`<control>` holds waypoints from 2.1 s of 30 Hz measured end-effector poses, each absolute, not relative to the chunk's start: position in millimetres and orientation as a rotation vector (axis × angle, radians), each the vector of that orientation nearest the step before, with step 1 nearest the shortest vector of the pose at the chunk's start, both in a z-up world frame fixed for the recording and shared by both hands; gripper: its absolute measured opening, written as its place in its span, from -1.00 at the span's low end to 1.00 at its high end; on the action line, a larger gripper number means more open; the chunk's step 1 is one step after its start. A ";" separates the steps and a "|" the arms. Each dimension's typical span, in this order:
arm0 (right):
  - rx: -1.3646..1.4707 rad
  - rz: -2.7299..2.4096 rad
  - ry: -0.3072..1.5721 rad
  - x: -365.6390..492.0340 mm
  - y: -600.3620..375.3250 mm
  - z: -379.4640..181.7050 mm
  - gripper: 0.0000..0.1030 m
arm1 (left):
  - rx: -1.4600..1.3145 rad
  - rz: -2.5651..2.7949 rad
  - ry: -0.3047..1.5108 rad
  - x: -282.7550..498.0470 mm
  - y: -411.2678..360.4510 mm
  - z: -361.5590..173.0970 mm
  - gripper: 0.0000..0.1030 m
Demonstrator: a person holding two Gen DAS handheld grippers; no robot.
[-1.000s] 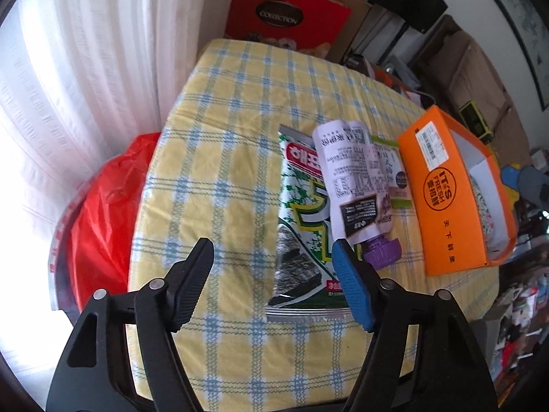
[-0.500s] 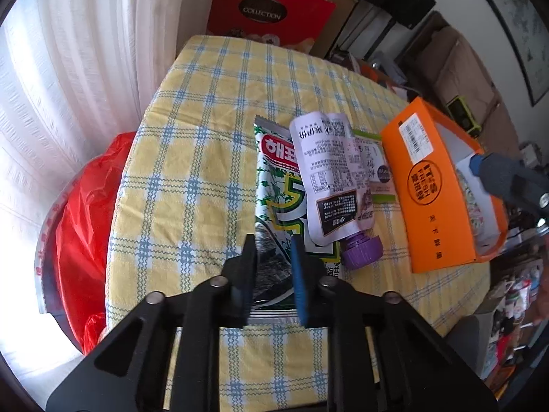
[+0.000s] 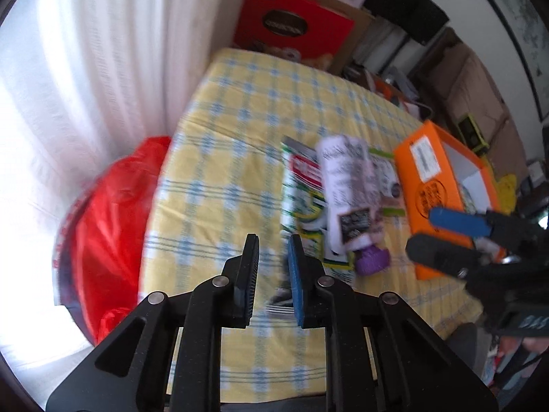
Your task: Organize objects
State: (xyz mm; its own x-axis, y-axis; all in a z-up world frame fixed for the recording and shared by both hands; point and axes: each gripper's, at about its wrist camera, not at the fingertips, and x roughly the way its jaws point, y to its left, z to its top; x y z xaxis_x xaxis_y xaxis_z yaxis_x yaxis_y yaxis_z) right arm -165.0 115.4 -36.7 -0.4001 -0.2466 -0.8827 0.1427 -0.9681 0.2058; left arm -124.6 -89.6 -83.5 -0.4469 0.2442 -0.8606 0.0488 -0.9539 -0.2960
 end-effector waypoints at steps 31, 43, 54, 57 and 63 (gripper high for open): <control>1.672 -2.391 -0.005 -173.7 91.0 -83.1 -0.37 | -1.515 2.493 -0.555 -127.9 -88.5 -69.2 -0.24; 1.696 -2.371 0.009 -173.5 89.3 -92.4 -0.37 | -1.565 2.431 -0.592 -135.1 -74.4 -81.2 -0.17; 1.582 -2.436 -0.075 -175.2 99.7 -55.3 -0.38 | -1.519 2.422 -0.689 -133.5 -79.5 -71.5 -0.08; 1.567 -2.428 -0.141 -178.9 104.6 -48.3 -0.38 | -1.499 2.406 -0.719 -135.2 -78.9 -66.0 -0.07; 1.553 -2.432 -0.165 -175.0 110.5 -39.4 -0.38 | -1.509 2.325 -0.847 -147.3 -77.6 -73.1 -0.07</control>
